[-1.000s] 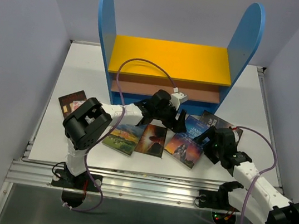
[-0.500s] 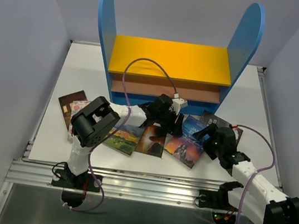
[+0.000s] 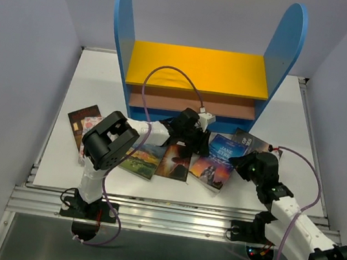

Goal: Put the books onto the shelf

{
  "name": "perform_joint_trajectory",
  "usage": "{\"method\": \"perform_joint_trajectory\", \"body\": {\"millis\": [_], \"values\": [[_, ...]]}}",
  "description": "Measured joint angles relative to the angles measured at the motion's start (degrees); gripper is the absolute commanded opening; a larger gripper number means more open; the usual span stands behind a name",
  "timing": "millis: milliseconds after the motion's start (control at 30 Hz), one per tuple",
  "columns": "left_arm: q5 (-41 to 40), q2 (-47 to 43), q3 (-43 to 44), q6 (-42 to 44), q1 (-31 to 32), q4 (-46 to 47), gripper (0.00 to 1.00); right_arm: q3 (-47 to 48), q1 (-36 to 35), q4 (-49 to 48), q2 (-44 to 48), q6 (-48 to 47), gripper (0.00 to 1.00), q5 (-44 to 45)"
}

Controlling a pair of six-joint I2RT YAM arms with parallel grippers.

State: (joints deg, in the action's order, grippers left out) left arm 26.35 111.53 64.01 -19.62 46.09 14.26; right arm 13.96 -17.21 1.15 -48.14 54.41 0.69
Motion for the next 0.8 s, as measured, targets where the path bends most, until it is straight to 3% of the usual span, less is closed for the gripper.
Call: {"method": "perform_joint_trajectory", "body": {"millis": [367, 467, 533, 567, 800], "values": [[2.2, -1.6, -0.2, -1.3, 0.6, -1.2, 0.53, -1.6, 0.0, 3.7, 11.9, -7.1, 0.00, -5.3], [3.2, -3.0, -0.6, -2.1, 0.7, -1.9, 0.65, -1.3, 0.0, 5.0, 14.3, -8.7, 0.01, -7.0], [3.7, -4.4, -0.7, -2.4, 0.7, -2.3, 0.81, -0.2, 0.0, 6.5, 15.1, -9.6, 0.01, -8.1], [3.7, -5.7, -0.7, -2.8, 0.7, -2.6, 0.99, 0.5, 0.0, 7.3, 15.3, -10.0, 0.01, -8.5], [3.4, -17.7, -3.3, -4.9, -1.0, -3.4, 0.99, 10.5, -0.1, 12.6, 14.5, -12.9, 0.01, -9.1]]}}
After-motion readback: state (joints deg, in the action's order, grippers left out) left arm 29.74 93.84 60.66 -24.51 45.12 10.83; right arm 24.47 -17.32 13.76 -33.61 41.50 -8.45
